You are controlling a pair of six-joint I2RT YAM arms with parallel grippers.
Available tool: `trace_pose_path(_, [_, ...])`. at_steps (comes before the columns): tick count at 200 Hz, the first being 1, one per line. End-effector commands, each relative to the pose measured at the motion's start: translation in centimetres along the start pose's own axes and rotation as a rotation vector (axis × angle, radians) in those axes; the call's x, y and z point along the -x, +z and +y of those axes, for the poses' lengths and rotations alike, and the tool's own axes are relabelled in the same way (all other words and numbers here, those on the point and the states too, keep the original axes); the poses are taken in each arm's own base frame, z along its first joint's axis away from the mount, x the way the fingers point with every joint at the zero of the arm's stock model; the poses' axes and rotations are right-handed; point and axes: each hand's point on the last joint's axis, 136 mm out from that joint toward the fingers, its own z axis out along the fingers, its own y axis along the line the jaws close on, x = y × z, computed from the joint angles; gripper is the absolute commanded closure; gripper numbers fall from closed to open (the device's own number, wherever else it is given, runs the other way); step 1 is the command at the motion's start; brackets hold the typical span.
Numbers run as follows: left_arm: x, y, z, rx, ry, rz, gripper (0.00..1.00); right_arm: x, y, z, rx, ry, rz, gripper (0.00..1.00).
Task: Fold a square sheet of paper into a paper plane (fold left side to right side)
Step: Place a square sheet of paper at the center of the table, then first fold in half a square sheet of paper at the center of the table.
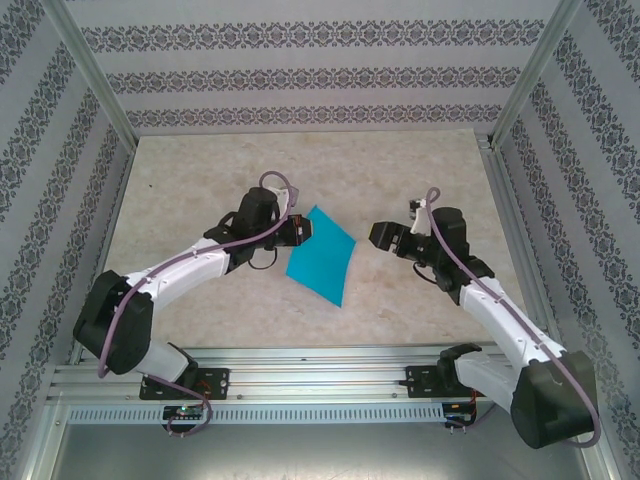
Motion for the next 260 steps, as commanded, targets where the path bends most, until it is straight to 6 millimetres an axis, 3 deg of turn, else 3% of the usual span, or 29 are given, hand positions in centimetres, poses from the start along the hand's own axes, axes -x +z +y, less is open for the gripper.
trace_pose_path(1, [1.3,0.3,3.2,0.125,-0.076,-0.12,1.0,-1.4,2.8,2.0,0.069,0.092,0.025,0.34])
trace_pose_path(43, [-0.4,0.1,7.1,0.26,-0.062,-0.128,1.0,-4.5,9.7,3.4,0.107,0.197,0.13,0.49])
trace_pose_path(67, [-1.3,-0.2,8.3,0.294,-0.066,-0.125,1.0,-6.7,12.9,2.0,0.077,0.278,0.177,0.56])
trace_pose_path(87, [-1.9,-0.2,8.7,0.305,-0.063,-0.105,1.0,-7.9,14.3,0.6,0.03,0.292,0.194,0.59])
trace_pose_path(97, [-2.2,0.1,8.5,0.292,-0.061,-0.086,0.95,-8.5,14.9,-0.2,-0.006,0.285,0.212,0.59])
trace_pose_path(140, [-2.7,1.0,6.4,0.181,-0.081,-0.021,0.71,-10.5,15.0,-3.3,-0.14,0.27,0.266,0.62])
trace_pose_path(175, [-2.9,1.2,4.3,0.085,-0.117,0.031,0.53,-11.0,14.7,-4.1,-0.178,0.25,0.288,0.63])
trace_pose_path(212, [-3.0,1.5,3.2,0.051,-0.173,0.071,0.49,-11.3,14.7,-4.7,-0.195,0.238,0.297,0.64])
trace_pose_path(260, [-2.8,2.7,3.5,0.074,-0.255,0.094,0.49,-9.8,14.5,-3.6,-0.14,0.222,0.272,0.61])
